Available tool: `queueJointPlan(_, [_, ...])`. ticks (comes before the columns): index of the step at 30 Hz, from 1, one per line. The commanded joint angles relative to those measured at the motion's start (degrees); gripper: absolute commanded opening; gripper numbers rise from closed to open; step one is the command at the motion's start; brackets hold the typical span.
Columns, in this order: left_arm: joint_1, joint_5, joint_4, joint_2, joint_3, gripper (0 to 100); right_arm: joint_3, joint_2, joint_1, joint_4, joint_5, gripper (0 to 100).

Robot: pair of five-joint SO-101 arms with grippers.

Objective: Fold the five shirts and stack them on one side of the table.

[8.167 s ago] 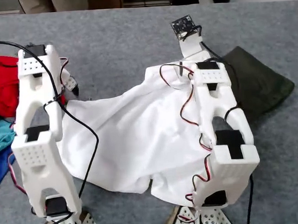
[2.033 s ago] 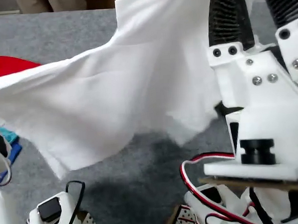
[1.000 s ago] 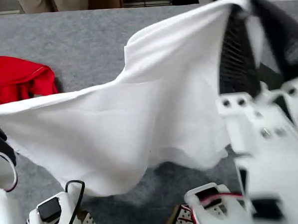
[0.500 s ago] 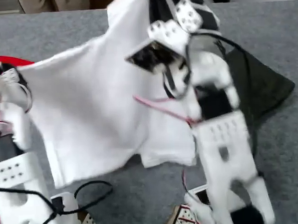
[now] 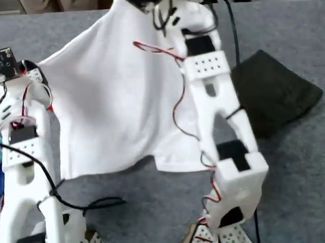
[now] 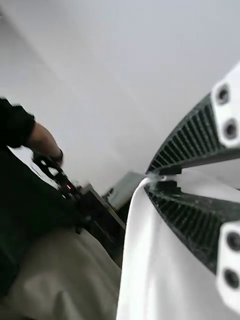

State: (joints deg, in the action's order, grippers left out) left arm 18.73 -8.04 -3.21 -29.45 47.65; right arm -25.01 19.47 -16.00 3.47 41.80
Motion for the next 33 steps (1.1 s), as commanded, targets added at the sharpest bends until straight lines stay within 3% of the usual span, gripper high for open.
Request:
queueJointPlan(1, [1.2,-0.4,1.1,2.2,-5.3,2,-7.0,-0.1,1.3,9.8,0.3,0.5])
queueJointPlan(13, [4.4,-0.4,0.2,13.6,-13.5,2,-6.8,-9.5,4.1,48.3,0.4,0.5])
queueJointPlan(16, [3.6,-0.4,-8.4,12.8,-15.2,2,-6.8,-11.1,4.0,55.6,0.4,0.5])
queueJointPlan(21, [1.2,-0.9,-29.5,7.3,-17.6,2,-6.8,-14.3,4.8,62.5,0.4,0.5])
queueJointPlan(26, [-2.8,-8.2,-44.7,0.2,-15.7,2,-6.7,-19.2,6.6,68.2,0.4,0.5])
queueJointPlan(29, [-4.3,-10.5,-49.8,-3.6,-12.9,2,-6.7,-22.3,8.2,70.4,0.4,0.5])
queueJointPlan(33, [-1.8,-10.5,-46.2,-6.7,-10.5,2,-6.7,-25.0,9.6,65.5,0.5,0.5])
